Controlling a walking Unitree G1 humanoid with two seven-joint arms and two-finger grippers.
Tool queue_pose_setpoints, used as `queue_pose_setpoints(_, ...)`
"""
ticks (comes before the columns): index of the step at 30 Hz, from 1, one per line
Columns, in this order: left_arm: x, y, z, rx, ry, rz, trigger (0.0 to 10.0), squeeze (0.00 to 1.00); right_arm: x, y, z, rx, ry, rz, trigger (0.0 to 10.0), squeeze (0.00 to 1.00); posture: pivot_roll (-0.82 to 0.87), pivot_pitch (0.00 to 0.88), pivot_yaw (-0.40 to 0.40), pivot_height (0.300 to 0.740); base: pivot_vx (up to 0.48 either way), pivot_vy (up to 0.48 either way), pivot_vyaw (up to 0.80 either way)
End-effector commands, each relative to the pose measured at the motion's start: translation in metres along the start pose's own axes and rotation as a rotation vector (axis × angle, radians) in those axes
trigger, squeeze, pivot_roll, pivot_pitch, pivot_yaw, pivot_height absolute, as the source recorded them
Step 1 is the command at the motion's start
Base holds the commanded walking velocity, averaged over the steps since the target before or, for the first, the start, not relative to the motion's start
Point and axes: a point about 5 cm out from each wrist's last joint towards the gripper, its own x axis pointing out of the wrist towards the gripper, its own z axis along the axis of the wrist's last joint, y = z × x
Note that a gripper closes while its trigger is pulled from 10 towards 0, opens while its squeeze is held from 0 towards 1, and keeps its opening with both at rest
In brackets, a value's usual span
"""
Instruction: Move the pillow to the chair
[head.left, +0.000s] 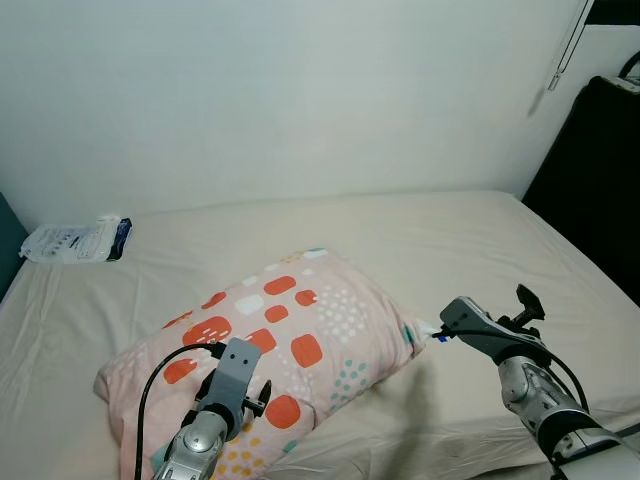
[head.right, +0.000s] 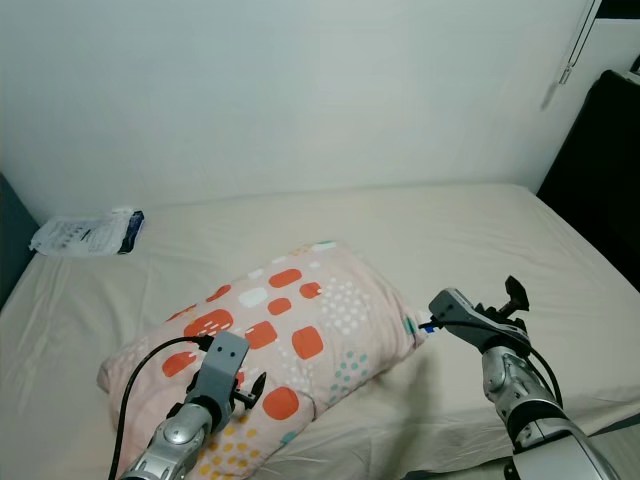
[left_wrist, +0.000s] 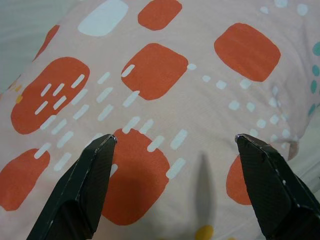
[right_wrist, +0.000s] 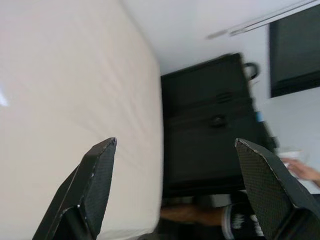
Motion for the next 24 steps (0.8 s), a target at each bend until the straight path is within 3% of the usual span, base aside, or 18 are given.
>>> queue_pose_setpoints(1, 0.0000, 0.0015, -0.0005, 0.007, 0.008, 0.002, 10.0, 0.00, -0.0023, 0.0061, -0.0026, 0.068, 0.031, 0.042, 10.0, 0.00, 0.04, 0.000, -0.043, 0.740, 0.000, 0.000, 0.00)
queue_pose_setpoints(8, -0.0007, 0.0012, -0.0010, 0.007, 0.009, 0.002, 10.0, 0.00, -0.0035, 0.0120, -0.0042, 0.216, 0.081, 0.108, 10.0, 0.00, 0.04, 0.000, -0.042, 0.740, 0.000, 0.000, 0.00)
queue_pose_setpoints(11, -0.0005, 0.0012, -0.0006, 0.007, 0.007, 0.002, 10.0, 0.00, -0.0035, 0.0122, -0.0040, 0.218, 0.082, 0.110, 10.0, 0.00, 0.04, 0.000, -0.044, 0.740, 0.000, 0.000, 0.00)
queue_pose_setpoints(14, 0.0011, 0.0018, 0.0023, 0.006, 0.000, 0.006, 10.0, 0.00, -0.0029, 0.0095, -0.0036, 0.142, 0.067, 0.065, 10.0, 0.00, 0.04, 0.000, -0.051, 0.740, 0.000, 0.000, 0.00)
queue_pose_setpoints(16, 0.0011, 0.0018, 0.0023, 0.006, 0.000, 0.006, 10.0, 0.00, -0.0029, 0.0095, -0.0036, 0.142, 0.067, 0.065, 10.0, 0.00, 0.04, 0.000, -0.051, 0.740, 0.000, 0.000, 0.00)
queue_pose_setpoints(17, 0.0028, 0.0021, 0.0054, -0.004, -0.008, 0.014, 10.0, 0.00, -0.0024, 0.0046, -0.0032, 0.072, 0.042, -0.002, 10.0, 0.00, 0.03, 0.000, -0.052, 0.740, 0.000, 0.000, 0.00)
queue_pose_setpoints(18, 0.0029, 0.0018, 0.0053, -0.008, -0.008, 0.015, 10.0, 0.00, -0.0024, 0.0035, -0.0032, 0.066, 0.037, -0.019, 10.0, 0.00, 0.03, 0.000, -0.049, 0.740, 0.000, 0.000, 0.00)
queue_pose_setpoints(24, 0.0017, -0.0001, 0.0033, -0.007, -0.003, 0.006, 10.0, 0.00, -0.0026, 0.0042, -0.0058, 0.163, 0.071, 0.009, 10.0, 0.00, 0.03, 0.000, -0.046, 0.740, 0.000, 0.000, 0.00)
